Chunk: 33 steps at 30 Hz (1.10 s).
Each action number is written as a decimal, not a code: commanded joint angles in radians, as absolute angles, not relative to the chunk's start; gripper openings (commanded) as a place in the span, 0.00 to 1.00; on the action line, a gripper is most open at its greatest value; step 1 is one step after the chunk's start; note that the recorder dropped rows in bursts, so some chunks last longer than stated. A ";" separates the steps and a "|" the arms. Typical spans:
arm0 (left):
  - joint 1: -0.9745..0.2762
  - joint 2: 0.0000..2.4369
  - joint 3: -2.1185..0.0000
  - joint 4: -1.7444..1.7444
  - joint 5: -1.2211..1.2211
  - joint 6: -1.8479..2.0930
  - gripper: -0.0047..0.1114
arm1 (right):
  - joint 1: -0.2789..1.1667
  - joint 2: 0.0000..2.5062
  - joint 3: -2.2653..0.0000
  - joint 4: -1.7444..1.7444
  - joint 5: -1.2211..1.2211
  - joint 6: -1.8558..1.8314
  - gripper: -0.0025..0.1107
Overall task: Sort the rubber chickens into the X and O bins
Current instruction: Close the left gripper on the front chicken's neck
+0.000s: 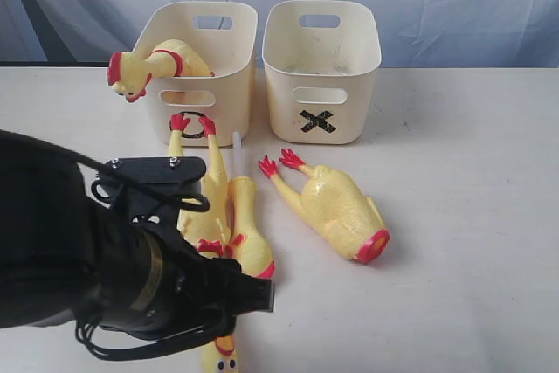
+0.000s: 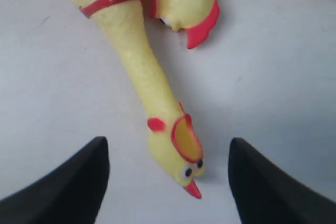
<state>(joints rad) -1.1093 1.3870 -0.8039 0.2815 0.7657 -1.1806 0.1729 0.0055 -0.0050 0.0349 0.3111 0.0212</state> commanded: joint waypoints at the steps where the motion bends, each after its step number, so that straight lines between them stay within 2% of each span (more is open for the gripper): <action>1: -1.097 1.452 -0.802 0.325 0.744 -1.282 0.58 | 0.171 0.000 0.000 0.035 0.306 0.020 0.02; 6: -1.097 1.529 -0.802 0.346 0.658 -1.284 0.58 | 0.171 0.000 0.000 0.035 0.306 0.020 0.02; 18: -1.097 1.655 -0.802 0.447 0.644 -1.463 0.58 | 0.171 0.000 0.000 0.035 0.306 0.020 0.02; 33: -1.066 1.690 -0.802 0.459 0.594 -1.483 0.58 | 0.171 0.000 0.000 0.035 0.306 0.020 0.02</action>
